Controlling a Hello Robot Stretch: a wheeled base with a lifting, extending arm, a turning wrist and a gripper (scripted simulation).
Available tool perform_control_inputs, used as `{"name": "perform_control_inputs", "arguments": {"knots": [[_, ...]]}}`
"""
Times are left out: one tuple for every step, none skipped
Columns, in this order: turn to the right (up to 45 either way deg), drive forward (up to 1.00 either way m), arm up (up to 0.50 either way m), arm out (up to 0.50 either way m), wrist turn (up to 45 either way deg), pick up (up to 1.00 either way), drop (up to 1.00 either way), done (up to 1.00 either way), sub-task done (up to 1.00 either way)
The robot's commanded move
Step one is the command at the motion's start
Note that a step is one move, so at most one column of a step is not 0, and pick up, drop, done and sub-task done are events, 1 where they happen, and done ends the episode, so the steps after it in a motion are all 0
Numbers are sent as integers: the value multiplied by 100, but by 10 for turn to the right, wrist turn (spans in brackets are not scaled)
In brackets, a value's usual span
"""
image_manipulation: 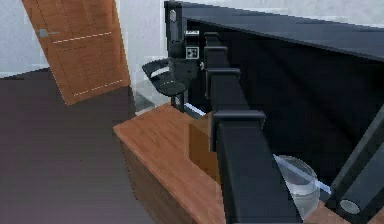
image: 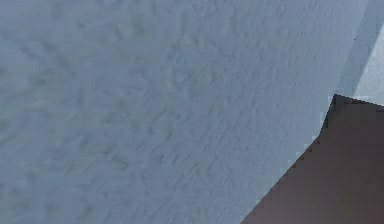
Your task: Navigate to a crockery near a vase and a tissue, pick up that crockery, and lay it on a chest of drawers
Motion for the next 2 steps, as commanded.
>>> {"name": "perform_control_inputs", "arguments": {"knots": [[0,0,0,0,-450,0,0,0,0],[0,0,0,0,-450,0,0,0,0]]}}
